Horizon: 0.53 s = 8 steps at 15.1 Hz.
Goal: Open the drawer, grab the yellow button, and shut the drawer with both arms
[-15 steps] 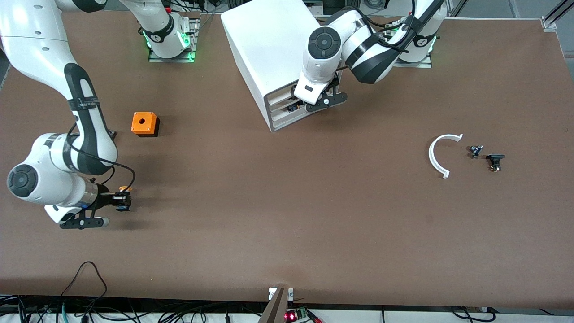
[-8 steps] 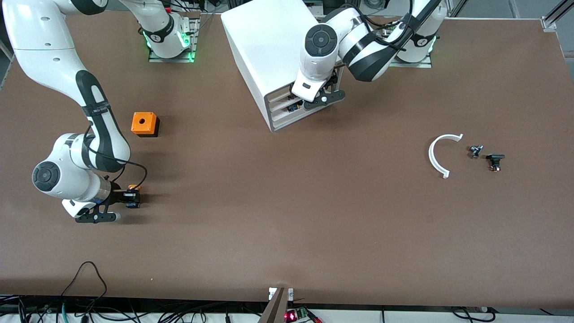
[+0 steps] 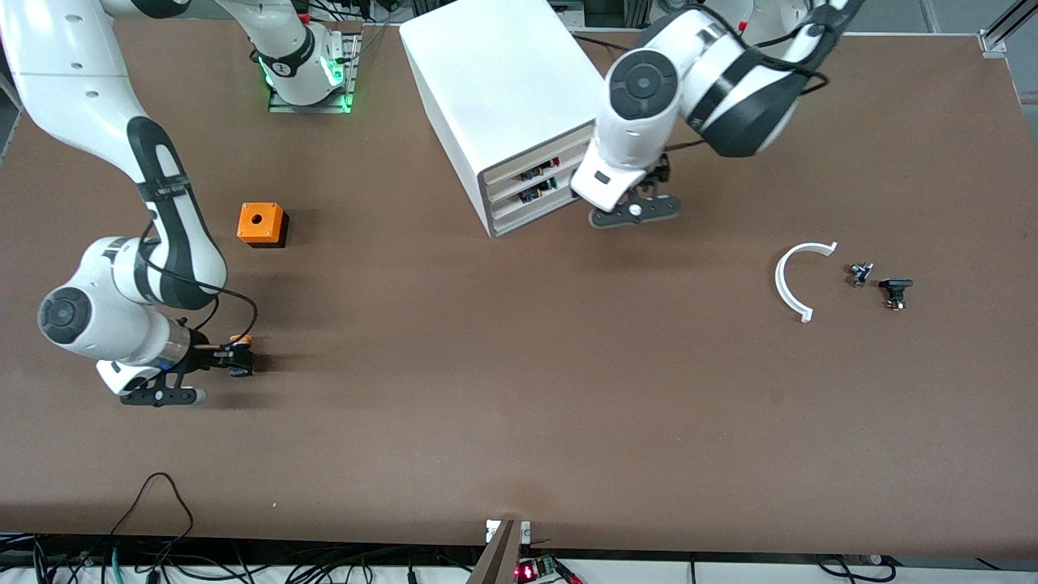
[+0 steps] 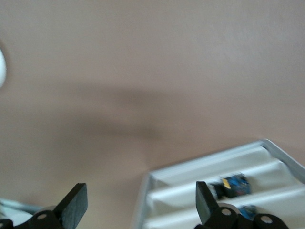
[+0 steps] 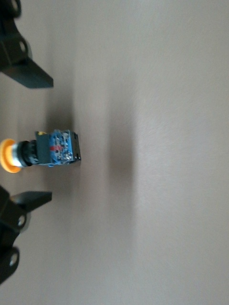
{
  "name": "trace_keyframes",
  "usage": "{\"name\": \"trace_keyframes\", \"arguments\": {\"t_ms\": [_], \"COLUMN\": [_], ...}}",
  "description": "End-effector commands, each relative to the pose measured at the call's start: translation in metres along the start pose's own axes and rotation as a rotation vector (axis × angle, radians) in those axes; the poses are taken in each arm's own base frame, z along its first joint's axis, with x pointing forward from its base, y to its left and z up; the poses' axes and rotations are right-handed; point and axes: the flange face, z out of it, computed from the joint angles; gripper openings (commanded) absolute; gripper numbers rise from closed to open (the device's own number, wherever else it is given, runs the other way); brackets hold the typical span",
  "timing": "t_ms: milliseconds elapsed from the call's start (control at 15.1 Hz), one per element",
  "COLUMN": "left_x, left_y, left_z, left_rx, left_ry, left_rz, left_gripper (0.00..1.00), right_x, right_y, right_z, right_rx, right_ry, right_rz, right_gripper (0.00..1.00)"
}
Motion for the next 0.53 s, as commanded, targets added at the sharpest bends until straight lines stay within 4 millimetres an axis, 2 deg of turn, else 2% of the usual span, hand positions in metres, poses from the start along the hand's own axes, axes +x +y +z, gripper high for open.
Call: {"name": "trace_keyframes", "arguments": {"t_ms": [0,198,330,396,462], "left_x": [0.019,0.039,0.049,0.051,0.054], "left_y": [-0.033,-0.076,-0.109,-0.132,-0.153], "left_z": [-0.048,-0.087,-0.099,-0.110,-0.112], "left_rx": [0.066,0.064,0.063,0.049,0.027], "left_ry": [0.067,0.092,0.107,0.118,0.114], "left_rz": [0.126,0.201,0.219,0.230,0.261], "left_gripper": [1.00,1.00,1.00,1.00,1.00], "right_x": [-0.009,-0.017,-0.026,-0.031,-0.037], "right_y": [-0.005,-0.007,-0.008,-0.008,-0.009], "right_z": [-0.069,-0.112,-0.142,-0.160,-0.176], "right_rx": [-0.012,-0.016,-0.017,-0.018,-0.018], "right_ry": [0.011,0.003,-0.011,-0.012,-0.020], "right_rz": [-0.003,0.000,0.004,0.004,0.004], "right_gripper": [1.00,1.00,1.00,1.00,1.00]}}
